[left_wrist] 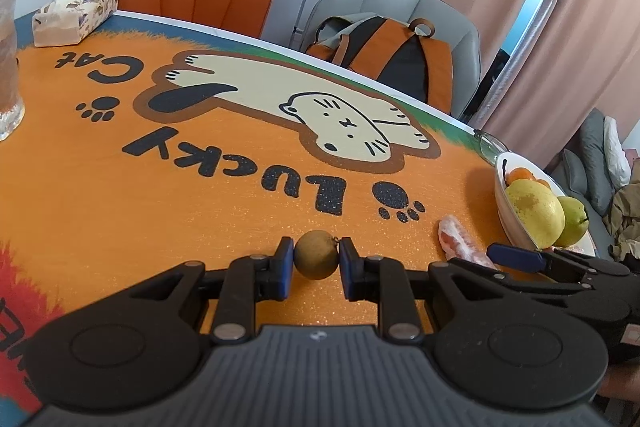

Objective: Organize fruits
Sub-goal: 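Close the right tool around the peeled pomelo segment, then carry the brown fruit to the plate with the left tool while the right tool carries the pomelo segment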

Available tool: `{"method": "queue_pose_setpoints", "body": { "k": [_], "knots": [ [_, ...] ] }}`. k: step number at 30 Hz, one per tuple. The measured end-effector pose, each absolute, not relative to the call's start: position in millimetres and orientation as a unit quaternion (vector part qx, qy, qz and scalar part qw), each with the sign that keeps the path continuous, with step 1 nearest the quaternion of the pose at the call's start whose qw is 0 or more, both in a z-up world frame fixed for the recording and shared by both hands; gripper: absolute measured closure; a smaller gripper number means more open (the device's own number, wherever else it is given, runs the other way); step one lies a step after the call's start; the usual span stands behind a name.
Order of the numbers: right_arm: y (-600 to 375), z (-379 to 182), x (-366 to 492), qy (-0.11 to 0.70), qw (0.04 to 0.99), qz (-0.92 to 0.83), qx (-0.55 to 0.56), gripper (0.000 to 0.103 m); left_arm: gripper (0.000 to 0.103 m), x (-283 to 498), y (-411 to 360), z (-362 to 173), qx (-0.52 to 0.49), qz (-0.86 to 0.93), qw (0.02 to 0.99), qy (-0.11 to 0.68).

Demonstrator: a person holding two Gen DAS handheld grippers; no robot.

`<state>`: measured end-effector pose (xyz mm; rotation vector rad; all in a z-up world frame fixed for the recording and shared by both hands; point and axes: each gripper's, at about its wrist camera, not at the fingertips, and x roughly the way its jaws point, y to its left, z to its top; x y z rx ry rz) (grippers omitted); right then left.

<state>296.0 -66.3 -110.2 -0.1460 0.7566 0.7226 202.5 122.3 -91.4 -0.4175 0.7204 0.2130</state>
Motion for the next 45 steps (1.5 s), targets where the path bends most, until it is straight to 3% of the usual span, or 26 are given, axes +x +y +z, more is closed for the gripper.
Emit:
{"method": "queue_pose_setpoints", "body": {
  "k": [8, 21, 25, 45],
  "knots": [
    [-64.0, -106.2, 291.1, 0.378, 0.844, 0.376, -0.052, 0.05, 0.08, 199.3, 122.2, -91.1, -0.202, 0.103, 0.91, 0.348],
    [-49.4, -113.6, 286.1, 0.366, 0.866, 0.33, -0.087, 0.048, 0.08, 193.6, 124.8, -89.9, -0.204, 0.108, 0.909, 0.346],
    [-46.4, -112.1, 284.1, 0.368, 0.864, 0.329, -0.097, 0.059, 0.08, 193.4, 124.1, -89.3, -0.204, 0.108, 0.909, 0.346],
    [-75.6, -80.2, 273.1, 0.343, 0.877, 0.335, -0.035, 0.062, 0.08, 189.5, 114.1, -77.3, -0.203, 0.091, 0.916, 0.334]
  ]
}}
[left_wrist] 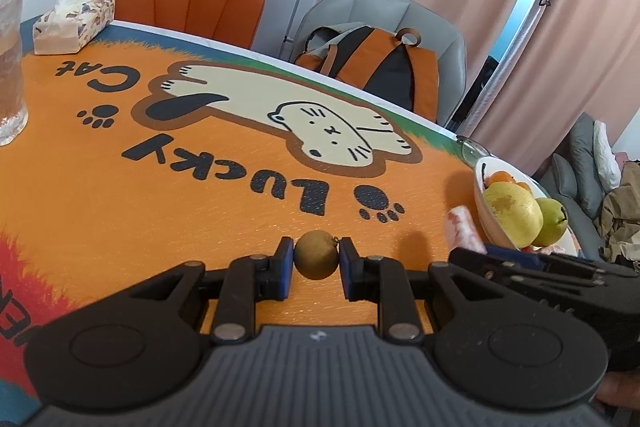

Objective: Organize fruits
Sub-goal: 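Carry the brown fruit to the plate with the left tool while the right tool carries the pomelo segment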

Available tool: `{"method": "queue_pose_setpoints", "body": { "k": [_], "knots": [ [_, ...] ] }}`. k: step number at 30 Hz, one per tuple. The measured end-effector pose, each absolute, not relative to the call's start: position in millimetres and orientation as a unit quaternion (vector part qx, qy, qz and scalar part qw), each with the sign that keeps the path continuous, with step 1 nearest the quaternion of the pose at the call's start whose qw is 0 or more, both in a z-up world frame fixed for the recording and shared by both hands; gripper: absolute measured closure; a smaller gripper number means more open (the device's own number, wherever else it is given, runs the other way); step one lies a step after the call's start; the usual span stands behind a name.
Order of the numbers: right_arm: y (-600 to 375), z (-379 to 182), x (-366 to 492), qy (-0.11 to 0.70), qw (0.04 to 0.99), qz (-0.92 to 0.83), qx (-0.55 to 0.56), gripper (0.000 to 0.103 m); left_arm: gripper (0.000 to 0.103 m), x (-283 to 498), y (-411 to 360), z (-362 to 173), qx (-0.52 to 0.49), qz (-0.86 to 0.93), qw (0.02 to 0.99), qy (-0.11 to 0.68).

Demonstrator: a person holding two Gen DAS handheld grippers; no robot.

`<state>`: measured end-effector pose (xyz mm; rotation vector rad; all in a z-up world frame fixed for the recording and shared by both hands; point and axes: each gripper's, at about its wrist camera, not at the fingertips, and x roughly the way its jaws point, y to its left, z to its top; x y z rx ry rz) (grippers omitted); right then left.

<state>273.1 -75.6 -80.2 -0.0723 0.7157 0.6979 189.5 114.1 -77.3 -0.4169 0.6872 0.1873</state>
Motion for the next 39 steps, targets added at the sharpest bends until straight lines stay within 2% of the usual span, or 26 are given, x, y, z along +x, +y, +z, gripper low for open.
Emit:
{"method": "queue_pose_setpoints", "body": {
  "k": [20, 39],
  "knots": [
    [-159.2, -27.9, 288.6, 0.28, 0.92, 0.273, -0.001, 0.062, 0.08, 220.9, 61.9, -54.3, -0.173, 0.039, 0.931, 0.318],
    [-227.1, -32.7, 337.2, 0.282, 0.935, 0.214, 0.024, 0.062, 0.08, 264.9, 17.8, -50.4, -0.149, 0.005, 0.935, 0.322]
  ]
}}
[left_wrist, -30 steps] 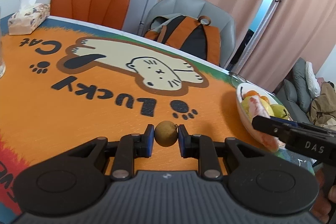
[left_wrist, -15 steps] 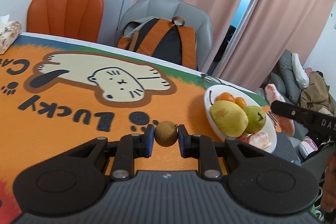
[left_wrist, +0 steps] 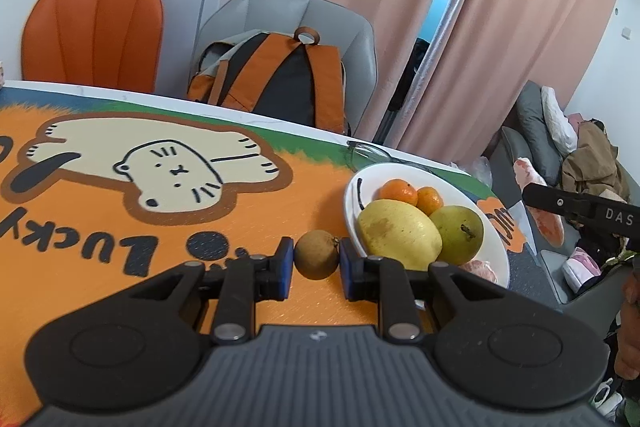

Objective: Organize fruits
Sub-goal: 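Carry the brown fruit to the plate with the left tool while the right tool carries the pomelo segment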

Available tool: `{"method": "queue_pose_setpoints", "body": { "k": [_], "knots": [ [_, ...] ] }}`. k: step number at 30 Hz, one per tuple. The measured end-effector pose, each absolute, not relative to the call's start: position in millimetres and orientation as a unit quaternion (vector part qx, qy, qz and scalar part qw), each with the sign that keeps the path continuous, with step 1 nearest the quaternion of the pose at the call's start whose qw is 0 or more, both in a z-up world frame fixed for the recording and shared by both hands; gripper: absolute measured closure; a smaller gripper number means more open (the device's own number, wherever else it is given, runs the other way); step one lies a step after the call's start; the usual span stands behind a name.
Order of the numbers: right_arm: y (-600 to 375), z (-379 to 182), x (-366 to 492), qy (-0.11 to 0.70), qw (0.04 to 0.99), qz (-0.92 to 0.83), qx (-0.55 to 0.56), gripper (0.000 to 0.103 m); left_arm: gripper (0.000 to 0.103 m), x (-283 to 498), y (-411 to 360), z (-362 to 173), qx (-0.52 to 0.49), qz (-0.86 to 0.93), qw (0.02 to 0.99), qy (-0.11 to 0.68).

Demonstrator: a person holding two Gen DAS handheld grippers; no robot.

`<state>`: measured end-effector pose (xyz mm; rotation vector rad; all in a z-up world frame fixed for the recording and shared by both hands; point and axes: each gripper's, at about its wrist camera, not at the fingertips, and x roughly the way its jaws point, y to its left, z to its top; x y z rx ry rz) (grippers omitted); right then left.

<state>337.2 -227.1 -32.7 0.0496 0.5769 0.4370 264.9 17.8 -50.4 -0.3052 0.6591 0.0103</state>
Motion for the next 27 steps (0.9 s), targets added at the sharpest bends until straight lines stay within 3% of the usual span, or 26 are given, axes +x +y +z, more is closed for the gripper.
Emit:
{"method": "queue_pose_setpoints", "body": {
  "k": [15, 20, 22, 27],
  "knots": [
    [-239.5, -69.4, 377.7, 0.313, 0.921, 0.224, 0.06, 0.061, 0.08, 294.1, 7.8, -62.5, -0.143, 0.008, 0.93, 0.339],
    [-244.2, -77.0, 382.9, 0.316, 0.919, 0.219, 0.083, 0.058, 0.08, 300.4, 5.4, -62.3, -0.141, 0.009, 0.93, 0.339],
    [-249.2, -78.6, 382.5, 0.315, 0.917, 0.221, 0.1, 0.051, 0.08, 303.0, 4.0, -62.4, -0.14, 0.007, 0.93, 0.34],
    [-256.8, -81.3, 377.1, 0.312, 0.918, 0.216, 0.115, 0.051, 0.08, 309.5, -2.9, -60.9, -0.136, 0.002, 0.931, 0.34]
  ]
}}
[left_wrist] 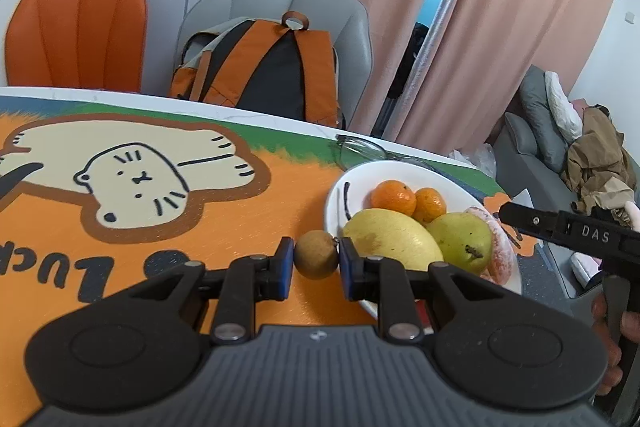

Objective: Organize fruits
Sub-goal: 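Carry the brown fruit to the plate with the left tool while the right tool carries the pomelo segment, then lower both fruits onto the plate and open both tools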

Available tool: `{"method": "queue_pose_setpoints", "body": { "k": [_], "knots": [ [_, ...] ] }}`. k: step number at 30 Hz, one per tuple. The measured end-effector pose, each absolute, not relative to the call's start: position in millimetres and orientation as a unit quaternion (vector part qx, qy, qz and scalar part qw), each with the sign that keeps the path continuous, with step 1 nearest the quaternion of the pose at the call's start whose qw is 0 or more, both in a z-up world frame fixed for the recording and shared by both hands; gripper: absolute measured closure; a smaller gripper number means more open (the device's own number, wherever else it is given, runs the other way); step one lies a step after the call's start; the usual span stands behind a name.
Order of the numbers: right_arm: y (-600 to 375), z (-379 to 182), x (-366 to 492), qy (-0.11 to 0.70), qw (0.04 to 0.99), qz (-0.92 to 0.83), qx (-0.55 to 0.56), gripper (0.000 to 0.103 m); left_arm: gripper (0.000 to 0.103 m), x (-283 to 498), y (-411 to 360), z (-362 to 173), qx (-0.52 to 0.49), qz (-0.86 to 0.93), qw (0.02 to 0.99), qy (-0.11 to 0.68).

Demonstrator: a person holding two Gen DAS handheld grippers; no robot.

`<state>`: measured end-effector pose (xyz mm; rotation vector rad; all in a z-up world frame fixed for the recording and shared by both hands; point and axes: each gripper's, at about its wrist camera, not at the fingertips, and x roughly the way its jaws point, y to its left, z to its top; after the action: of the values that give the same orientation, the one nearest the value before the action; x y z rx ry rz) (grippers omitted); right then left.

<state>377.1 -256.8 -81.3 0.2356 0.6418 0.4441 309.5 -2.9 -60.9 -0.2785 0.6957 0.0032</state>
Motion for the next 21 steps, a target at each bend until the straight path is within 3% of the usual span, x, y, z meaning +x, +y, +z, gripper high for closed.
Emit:
{"method": "queue_pose_setpoints", "body": {
  "k": [21],
  "knots": [
    [-279.6, -82.2, 340.4, 0.299, 0.919, 0.216, 0.138, 0.049, 0.08, 320.4, -50.2, -59.8, -0.126, -0.048, 0.927, 0.35]
  ]
}}
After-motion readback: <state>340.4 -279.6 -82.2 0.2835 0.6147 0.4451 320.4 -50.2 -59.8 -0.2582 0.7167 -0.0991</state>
